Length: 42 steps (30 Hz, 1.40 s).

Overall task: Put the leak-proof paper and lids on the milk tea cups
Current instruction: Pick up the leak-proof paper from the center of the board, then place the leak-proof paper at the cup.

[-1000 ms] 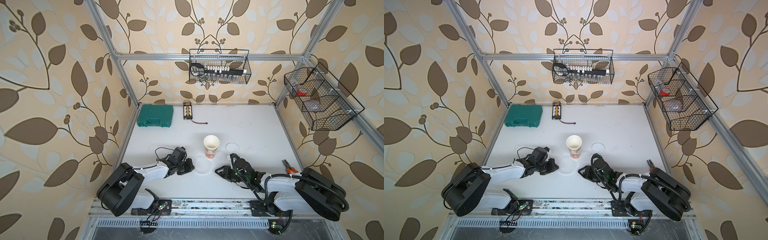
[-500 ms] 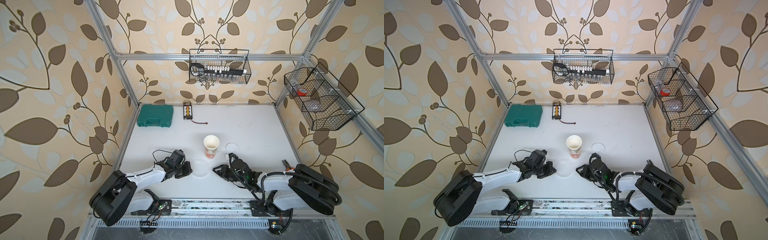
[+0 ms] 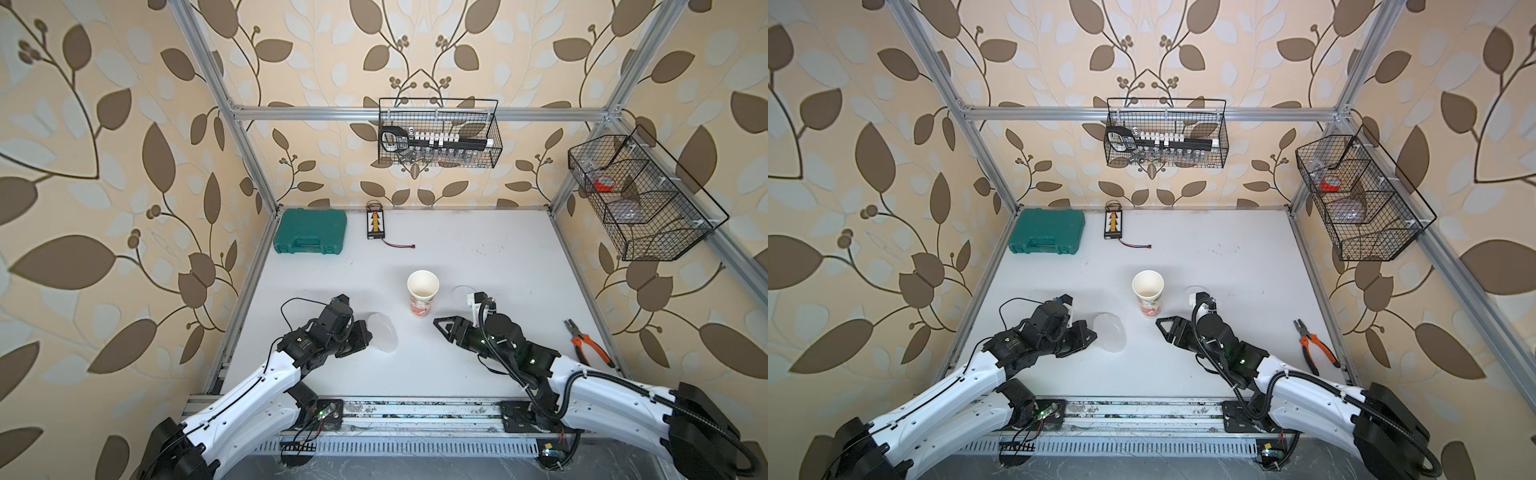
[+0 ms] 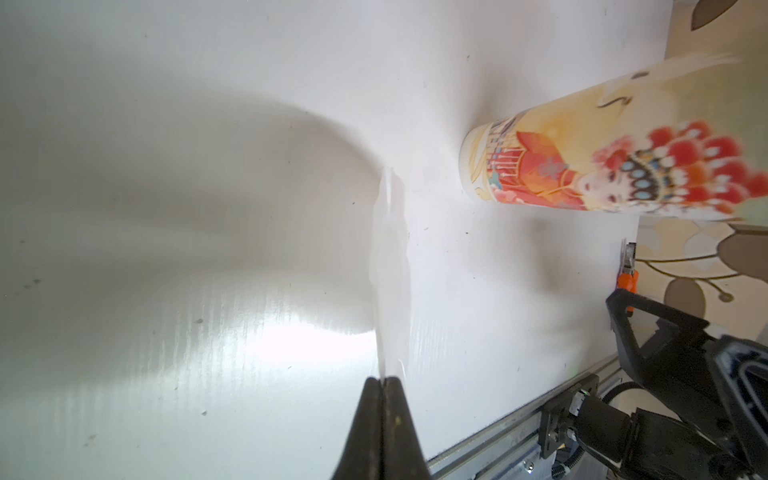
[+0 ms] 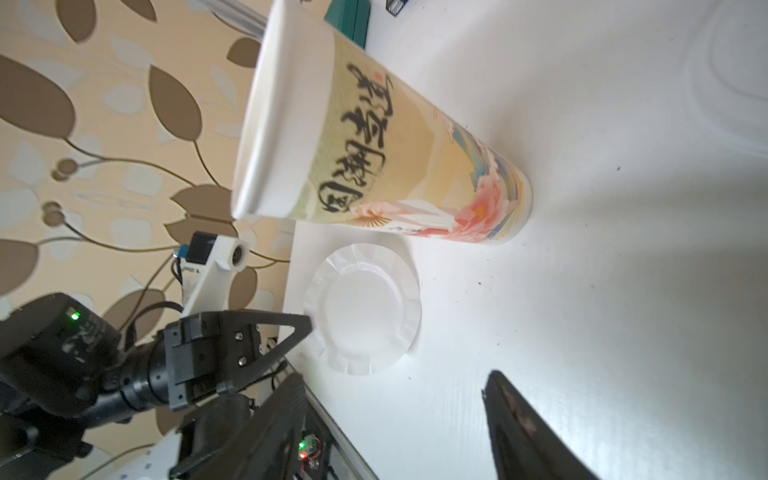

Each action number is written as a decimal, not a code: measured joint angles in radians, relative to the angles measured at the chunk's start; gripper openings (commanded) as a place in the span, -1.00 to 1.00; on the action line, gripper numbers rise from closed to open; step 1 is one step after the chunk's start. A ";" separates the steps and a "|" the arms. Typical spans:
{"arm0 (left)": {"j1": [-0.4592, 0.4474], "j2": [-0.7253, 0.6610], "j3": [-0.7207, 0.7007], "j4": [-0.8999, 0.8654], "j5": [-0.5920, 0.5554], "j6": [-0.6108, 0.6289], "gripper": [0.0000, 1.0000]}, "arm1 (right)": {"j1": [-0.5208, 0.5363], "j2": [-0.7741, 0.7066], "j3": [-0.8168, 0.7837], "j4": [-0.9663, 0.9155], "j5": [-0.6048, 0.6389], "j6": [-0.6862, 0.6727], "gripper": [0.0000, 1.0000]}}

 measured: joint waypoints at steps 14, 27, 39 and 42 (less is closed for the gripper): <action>0.000 0.077 0.411 -0.122 0.014 0.003 -1.00 | -0.048 -0.142 0.227 -0.366 0.102 -0.181 0.99; 0.000 0.252 0.696 -0.020 0.185 0.006 -1.00 | -0.317 -0.121 0.312 -0.461 -0.001 -0.297 0.99; 0.000 0.513 0.714 0.245 0.361 -0.058 -1.00 | -0.487 -0.056 0.358 -0.460 -0.142 -0.348 1.00; 0.000 0.524 0.676 0.278 0.380 -0.063 -1.00 | -0.504 -0.034 0.362 -0.456 -0.166 -0.352 1.00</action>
